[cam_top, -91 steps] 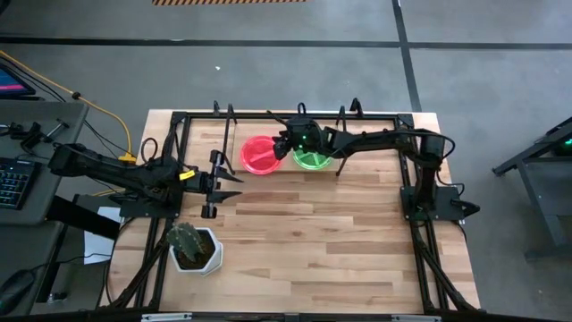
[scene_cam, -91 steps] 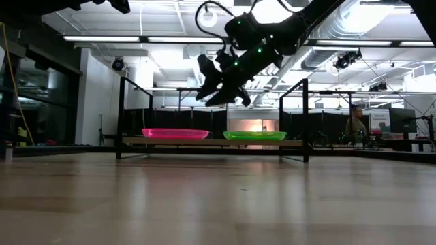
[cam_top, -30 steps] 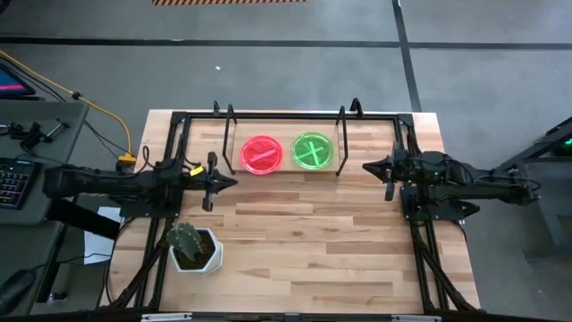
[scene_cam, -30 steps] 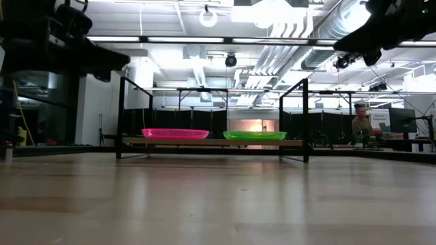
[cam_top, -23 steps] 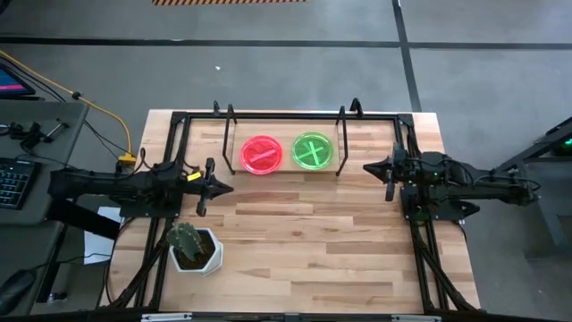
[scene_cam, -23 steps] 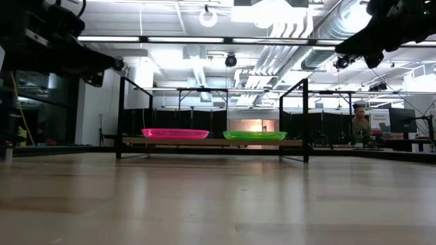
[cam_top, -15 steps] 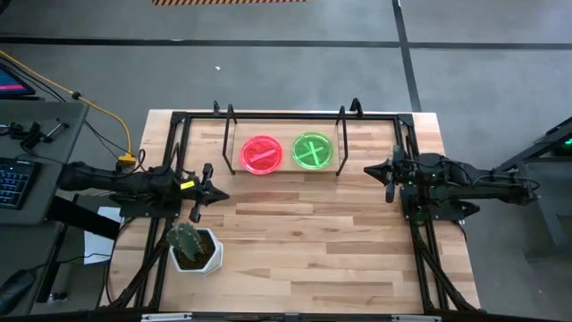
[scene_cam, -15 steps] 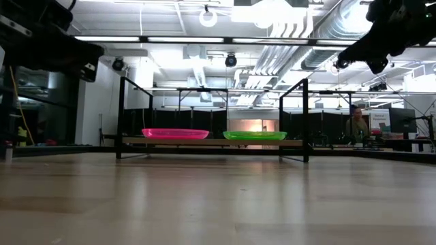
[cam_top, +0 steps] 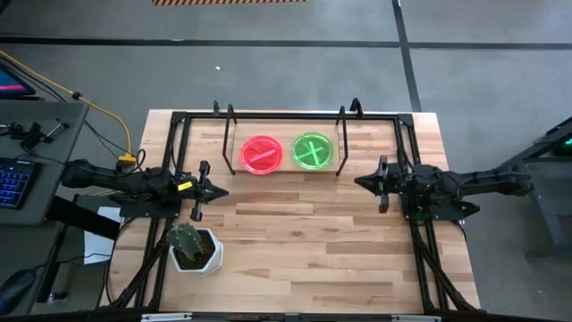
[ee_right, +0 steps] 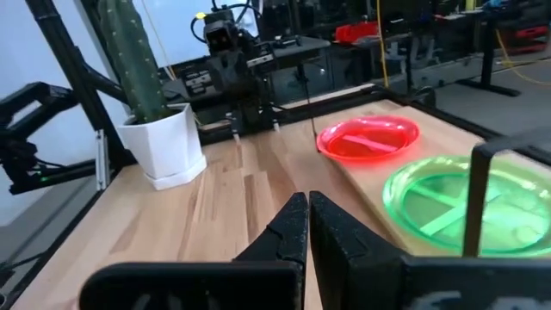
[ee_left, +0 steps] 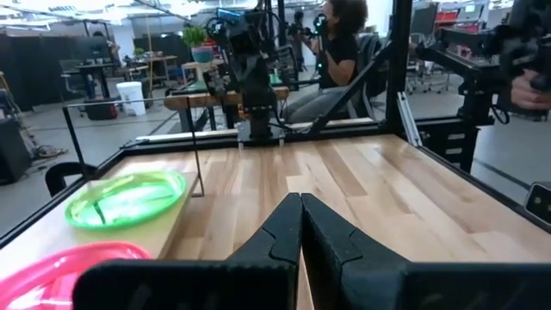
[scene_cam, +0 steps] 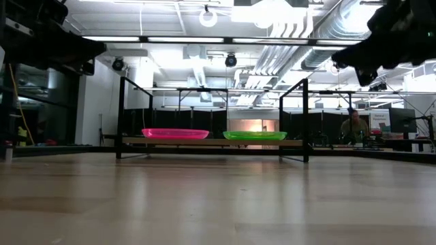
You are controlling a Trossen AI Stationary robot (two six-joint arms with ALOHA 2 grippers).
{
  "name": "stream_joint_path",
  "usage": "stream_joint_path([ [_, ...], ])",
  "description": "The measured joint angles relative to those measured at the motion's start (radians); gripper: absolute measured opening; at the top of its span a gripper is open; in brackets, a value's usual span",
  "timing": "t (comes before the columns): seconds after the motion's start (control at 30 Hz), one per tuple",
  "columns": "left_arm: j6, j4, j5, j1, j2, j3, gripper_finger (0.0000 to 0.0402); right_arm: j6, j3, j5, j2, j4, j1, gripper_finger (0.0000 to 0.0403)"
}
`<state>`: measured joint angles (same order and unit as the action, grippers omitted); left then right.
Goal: Place and stack plates onto a shelf
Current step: Return to Home Position
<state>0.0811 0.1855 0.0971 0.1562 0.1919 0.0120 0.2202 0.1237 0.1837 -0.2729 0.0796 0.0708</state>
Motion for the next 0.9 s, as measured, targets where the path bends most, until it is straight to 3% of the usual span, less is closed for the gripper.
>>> stream_joint_path([
  [0.5,0.000,0.000,0.023,0.000,0.000,0.000,0.0000,-0.021,-0.065,0.044,0.000,0.075,0.086,0.0000],
  [0.6,0.002,-0.001,0.023,0.000,0.000,0.000,0.0000,-0.037,-0.115,0.061,0.000,0.156,0.114,0.0000],
  [0.9,0.002,-0.003,0.020,0.000,0.000,0.000,0.0000,-0.061,-0.113,0.100,0.006,0.114,0.143,0.0000],
])
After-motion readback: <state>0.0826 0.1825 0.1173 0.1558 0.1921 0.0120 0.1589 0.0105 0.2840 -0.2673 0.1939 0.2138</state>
